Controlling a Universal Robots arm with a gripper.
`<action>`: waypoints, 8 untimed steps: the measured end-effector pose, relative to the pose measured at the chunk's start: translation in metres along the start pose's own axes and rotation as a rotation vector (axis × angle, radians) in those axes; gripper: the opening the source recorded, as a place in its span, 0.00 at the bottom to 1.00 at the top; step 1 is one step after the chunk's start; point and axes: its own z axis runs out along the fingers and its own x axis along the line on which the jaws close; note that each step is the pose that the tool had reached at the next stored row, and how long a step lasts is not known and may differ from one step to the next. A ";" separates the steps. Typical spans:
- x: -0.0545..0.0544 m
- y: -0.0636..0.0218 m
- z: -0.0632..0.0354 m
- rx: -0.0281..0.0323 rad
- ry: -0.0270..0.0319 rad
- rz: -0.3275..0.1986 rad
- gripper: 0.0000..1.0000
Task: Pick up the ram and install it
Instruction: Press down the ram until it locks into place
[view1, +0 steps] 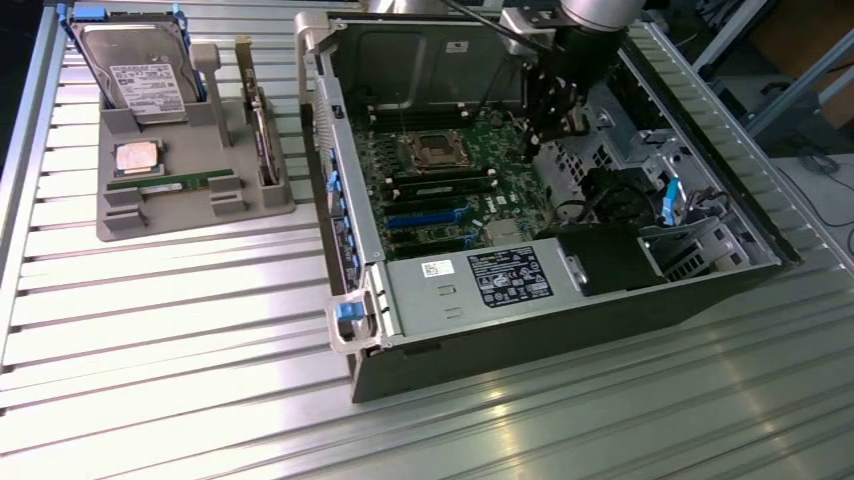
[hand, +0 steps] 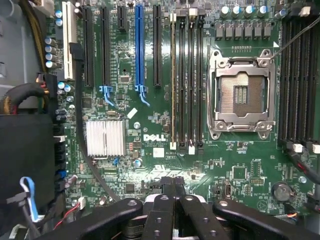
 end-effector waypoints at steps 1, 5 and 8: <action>0.000 0.0000 -0.0026 0.0000 0.0000 0.000 0.11; 0.001 -0.0002 -0.0154 0.0000 0.0000 0.000 0.11; 0.002 -0.0004 -0.0260 0.0000 0.0000 0.000 0.11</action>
